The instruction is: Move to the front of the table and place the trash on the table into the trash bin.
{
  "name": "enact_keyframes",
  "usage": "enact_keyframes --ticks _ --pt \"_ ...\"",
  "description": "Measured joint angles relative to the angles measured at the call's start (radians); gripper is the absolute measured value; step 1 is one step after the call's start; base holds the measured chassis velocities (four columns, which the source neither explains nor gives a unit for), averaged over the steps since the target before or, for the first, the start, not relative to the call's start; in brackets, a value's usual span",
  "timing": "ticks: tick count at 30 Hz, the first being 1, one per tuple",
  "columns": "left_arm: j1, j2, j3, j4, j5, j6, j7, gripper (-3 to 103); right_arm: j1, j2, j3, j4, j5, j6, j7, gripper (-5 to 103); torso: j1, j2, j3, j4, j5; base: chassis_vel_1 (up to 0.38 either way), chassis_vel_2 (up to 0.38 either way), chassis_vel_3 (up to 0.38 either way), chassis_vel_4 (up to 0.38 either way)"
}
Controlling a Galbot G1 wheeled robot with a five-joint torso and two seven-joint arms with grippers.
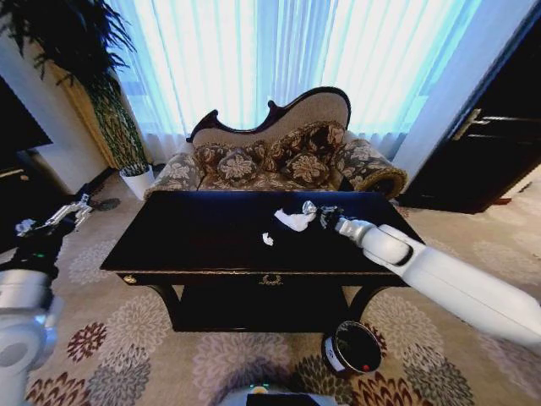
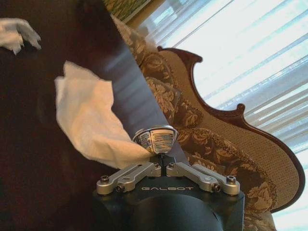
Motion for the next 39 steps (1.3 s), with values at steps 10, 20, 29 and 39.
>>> enact_keyframes --ticks 10,20,29,39 --pt "0.018 -0.001 -0.031 -0.03 -0.034 0.002 -0.001 100 -0.167 -0.029 0.231 0.096 0.196 0.006 0.064 0 0.0 0.0 0.0 0.0004 -0.0003 0.0 0.0 0.0 0.0" --pt "0.035 -0.01 -0.062 -0.047 -0.054 0.003 -0.002 100 -0.39 -0.01 0.523 0.196 0.539 0.021 0.064 0 0.0 0.0 0.0 -0.0005 -0.0002 0.0 0.0 0.0 0.0" --pt "0.074 -0.049 -0.147 -0.064 -0.091 0.008 -0.012 100 -0.469 0.109 0.651 0.116 0.735 0.131 -0.067 0 0.0 0.0 0.0 0.0009 0.0 0.0 0.0 0.0 0.0" --pt "0.073 -0.037 -0.151 -0.065 -0.099 0.015 -0.017 100 -0.614 0.125 0.812 -0.002 0.927 0.29 -0.3 0 0.0 0.0 0.0 0.0004 -0.0001 0.0 0.0 0.0 0.0"
